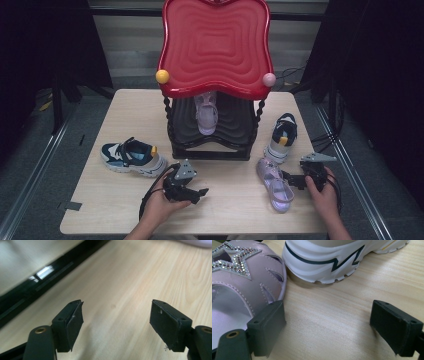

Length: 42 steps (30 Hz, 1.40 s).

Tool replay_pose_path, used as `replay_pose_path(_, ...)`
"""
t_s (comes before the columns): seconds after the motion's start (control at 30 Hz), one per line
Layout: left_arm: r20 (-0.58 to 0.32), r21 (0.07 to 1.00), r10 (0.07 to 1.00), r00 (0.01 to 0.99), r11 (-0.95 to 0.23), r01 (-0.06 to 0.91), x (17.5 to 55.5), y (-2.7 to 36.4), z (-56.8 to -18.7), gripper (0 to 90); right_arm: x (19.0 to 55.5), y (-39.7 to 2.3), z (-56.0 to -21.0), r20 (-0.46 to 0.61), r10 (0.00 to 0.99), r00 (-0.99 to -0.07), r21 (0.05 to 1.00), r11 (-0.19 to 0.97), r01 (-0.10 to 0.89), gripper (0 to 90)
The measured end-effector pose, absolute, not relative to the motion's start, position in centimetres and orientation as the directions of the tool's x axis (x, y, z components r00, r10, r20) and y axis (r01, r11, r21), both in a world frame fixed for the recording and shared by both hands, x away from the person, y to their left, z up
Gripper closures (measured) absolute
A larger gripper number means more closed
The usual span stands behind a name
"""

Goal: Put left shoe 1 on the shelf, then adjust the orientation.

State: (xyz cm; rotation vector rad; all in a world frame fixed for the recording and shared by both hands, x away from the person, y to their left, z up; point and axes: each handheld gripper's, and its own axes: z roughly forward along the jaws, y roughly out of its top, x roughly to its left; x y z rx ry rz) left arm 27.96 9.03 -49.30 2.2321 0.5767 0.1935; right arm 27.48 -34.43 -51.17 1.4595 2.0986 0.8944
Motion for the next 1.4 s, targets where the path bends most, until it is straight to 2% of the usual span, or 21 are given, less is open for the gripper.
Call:
replay_pose_path(0.37,-0.025,0.71,0.429,0.903,-0.628,0.319,27.7,9.2,-50.4,23.6,27.5,-34.4,-51.2,0.015,0.936,-0.351,0.714,0.236,0.659,12.1)
replay_pose_path(0.8,-0.035,0.731,0.409,0.912,-0.612,0.302,27.9,9.5,-50.8,16.1,27.5,-34.4,-51.2,0.014,0.937,-0.35,0.714,0.236,0.66,12.2)
replay_pose_path(1.4,-0.044,0.732,0.404,0.914,-0.61,0.305,27.8,9.4,-50.9,13.4,26.8,-35.1,-50.7,0.063,0.925,-0.376,0.724,0.217,0.655,13.9)
